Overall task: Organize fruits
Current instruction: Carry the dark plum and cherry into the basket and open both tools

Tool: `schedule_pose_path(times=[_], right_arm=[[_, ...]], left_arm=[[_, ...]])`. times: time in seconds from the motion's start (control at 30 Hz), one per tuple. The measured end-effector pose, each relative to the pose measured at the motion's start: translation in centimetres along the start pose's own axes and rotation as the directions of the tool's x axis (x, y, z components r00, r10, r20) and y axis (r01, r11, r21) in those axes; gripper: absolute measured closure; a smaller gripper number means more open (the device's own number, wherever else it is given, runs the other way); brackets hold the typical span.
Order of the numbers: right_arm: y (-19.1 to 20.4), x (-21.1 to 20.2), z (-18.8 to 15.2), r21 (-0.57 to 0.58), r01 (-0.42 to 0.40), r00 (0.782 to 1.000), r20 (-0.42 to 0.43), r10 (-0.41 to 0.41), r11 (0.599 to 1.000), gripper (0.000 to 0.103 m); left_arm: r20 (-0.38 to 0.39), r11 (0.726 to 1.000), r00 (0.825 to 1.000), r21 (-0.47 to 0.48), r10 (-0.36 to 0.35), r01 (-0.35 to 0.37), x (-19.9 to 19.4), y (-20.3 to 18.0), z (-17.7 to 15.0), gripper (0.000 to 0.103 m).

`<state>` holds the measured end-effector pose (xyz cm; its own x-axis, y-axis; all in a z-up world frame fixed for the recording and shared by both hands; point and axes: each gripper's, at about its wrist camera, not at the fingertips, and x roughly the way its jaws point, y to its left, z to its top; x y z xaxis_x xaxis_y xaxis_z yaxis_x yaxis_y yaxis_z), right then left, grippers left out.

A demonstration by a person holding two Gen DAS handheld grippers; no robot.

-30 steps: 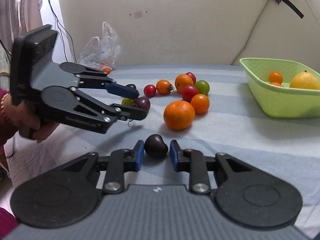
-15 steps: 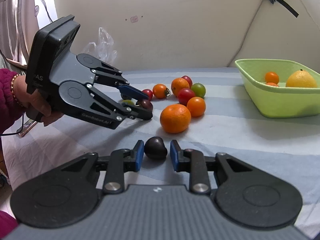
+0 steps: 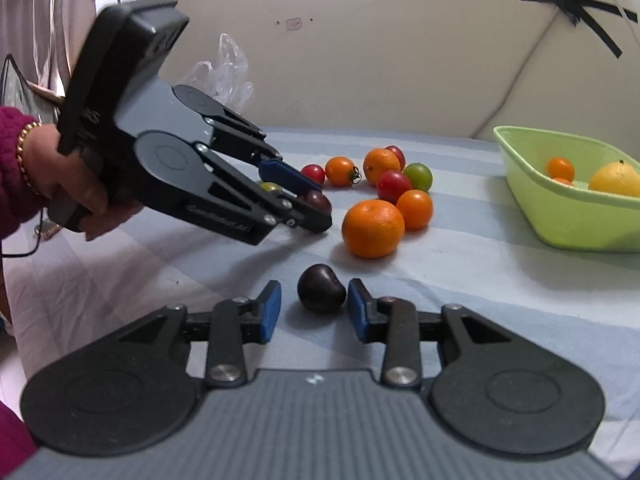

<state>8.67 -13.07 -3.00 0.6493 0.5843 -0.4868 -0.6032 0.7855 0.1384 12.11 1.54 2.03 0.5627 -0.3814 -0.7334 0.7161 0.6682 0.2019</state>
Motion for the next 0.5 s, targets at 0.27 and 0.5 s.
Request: schedule_pose_path(times=[0.27, 0.5], right_arm=[[-1.4, -2.7, 0.0, 0.03, 0.055, 0.99, 0.131, -0.059, 0.998, 0.076], [-7.5, -5.2, 2.8, 0.169, 0.224, 0.928, 0.263, -0.263, 0.96, 0.076]], left_arm=[[0.137, 0.973, 0.985, -0.195, -0.101, 0.127, -2.8, 0.7, 2.9, 0.072], [0.255, 0.942, 0.953, -0.249, -0.161, 0.226, 1.6, 1.2, 10.9, 0.072]])
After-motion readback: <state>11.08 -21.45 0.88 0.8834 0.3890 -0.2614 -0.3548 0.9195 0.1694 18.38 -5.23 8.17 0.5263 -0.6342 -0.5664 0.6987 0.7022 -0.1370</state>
